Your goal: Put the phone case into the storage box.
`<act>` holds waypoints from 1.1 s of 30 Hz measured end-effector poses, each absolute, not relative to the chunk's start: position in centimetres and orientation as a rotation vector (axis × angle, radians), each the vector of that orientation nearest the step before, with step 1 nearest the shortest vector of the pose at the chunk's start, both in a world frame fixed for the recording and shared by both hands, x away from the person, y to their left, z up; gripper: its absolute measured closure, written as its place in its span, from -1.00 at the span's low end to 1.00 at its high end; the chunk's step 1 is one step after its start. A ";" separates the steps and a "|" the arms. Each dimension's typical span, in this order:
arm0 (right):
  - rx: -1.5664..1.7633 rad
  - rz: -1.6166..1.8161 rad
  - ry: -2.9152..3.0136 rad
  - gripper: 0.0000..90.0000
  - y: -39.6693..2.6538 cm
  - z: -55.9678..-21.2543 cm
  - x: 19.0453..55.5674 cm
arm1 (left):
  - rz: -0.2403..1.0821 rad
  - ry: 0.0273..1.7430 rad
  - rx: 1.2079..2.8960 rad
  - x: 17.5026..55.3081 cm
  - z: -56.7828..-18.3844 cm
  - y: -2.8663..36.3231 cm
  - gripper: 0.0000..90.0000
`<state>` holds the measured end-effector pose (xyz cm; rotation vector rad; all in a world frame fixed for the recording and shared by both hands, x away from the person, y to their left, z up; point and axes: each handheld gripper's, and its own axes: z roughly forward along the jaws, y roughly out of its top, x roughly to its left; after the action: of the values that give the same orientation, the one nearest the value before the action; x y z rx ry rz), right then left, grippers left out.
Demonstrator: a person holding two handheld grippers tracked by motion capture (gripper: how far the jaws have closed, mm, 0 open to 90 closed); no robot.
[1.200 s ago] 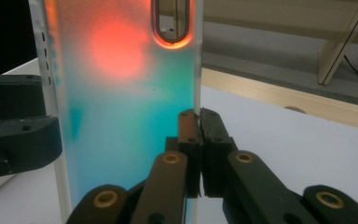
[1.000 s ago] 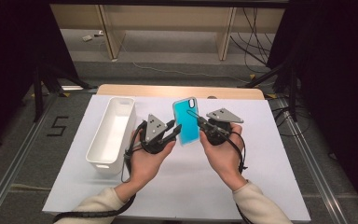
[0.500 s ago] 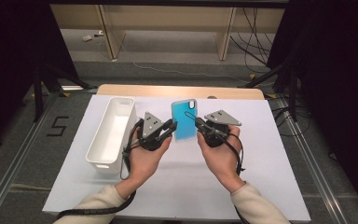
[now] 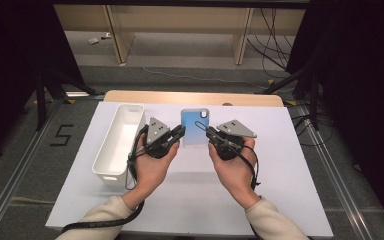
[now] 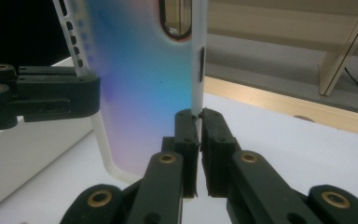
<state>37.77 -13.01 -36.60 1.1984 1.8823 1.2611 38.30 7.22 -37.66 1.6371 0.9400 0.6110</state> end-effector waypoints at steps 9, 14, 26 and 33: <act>1.188 1.280 1.916 0.85 -12.7 -36.7 37.5 | 0.632 0.934 1.633 38.6 -37.4 7.9 0.89; 1.175 1.310 1.939 0.79 -12.2 -36.7 37.3 | 0.652 0.934 1.644 38.9 -37.5 8.1 0.93; 1.083 1.361 1.994 0.32 -11.4 -36.8 37.0 | 0.700 0.950 1.654 39.3 -37.8 8.5 0.97; 0.933 1.354 1.978 -0.18 -11.2 -36.9 36.9 | 0.723 0.970 1.638 39.6 -37.6 9.3 0.97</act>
<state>36.86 -11.23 -36.85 0.9331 1.9784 1.3536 39.64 9.34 -37.64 1.6382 0.9705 0.7231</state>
